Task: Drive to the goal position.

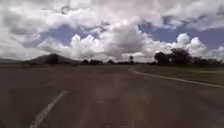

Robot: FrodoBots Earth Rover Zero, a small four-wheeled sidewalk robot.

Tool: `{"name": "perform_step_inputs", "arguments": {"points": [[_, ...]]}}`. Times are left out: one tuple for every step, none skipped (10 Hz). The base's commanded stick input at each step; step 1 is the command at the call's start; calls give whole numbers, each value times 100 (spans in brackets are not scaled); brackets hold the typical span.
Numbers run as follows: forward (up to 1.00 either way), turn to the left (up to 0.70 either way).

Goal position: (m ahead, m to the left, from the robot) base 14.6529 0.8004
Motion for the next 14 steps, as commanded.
{"name": "perform_step_inputs", "arguments": {"points": [[100, 0], [100, 0], [100, 0], [100, 0], [100, 0], [100, 0], [100, 0], [100, 0], [100, 0], [100, 0], [100, 0], [100, -29], [100, -36], [100, -35]]}}
